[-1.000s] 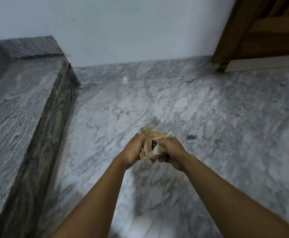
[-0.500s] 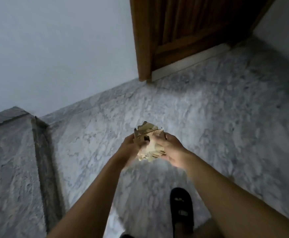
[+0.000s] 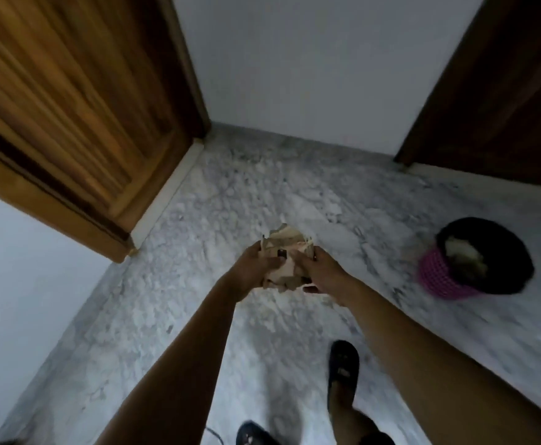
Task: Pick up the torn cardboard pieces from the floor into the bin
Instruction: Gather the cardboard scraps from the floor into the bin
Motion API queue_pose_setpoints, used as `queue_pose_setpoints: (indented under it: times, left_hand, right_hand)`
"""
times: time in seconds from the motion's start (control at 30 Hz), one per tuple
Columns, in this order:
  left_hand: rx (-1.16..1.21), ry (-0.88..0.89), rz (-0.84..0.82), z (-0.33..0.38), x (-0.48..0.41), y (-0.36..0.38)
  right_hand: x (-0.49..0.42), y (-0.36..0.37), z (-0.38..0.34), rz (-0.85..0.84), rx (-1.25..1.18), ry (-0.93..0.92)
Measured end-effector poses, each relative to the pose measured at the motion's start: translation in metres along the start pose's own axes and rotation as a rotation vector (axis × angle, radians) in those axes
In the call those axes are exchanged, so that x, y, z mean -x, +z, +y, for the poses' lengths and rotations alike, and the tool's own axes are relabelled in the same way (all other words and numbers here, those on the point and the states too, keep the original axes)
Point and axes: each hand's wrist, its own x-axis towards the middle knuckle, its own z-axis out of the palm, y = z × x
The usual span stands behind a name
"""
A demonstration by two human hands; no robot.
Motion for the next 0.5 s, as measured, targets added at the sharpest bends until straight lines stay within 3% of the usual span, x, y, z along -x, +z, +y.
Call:
queue_pose_setpoints:
  times: [0.27,0.5]
  left_hand:
    - [-0.191,0.011,-0.201,0.109,-0.086,0.248]
    - [-0.269,-0.027,-0.325,0.137,-0.181,0.451]
  right_hand:
    - [0.054,-0.264,0.026,0.312,-0.157,0.039]
    - [0.058,-0.464,0.09,0.495,-0.359,0.127]
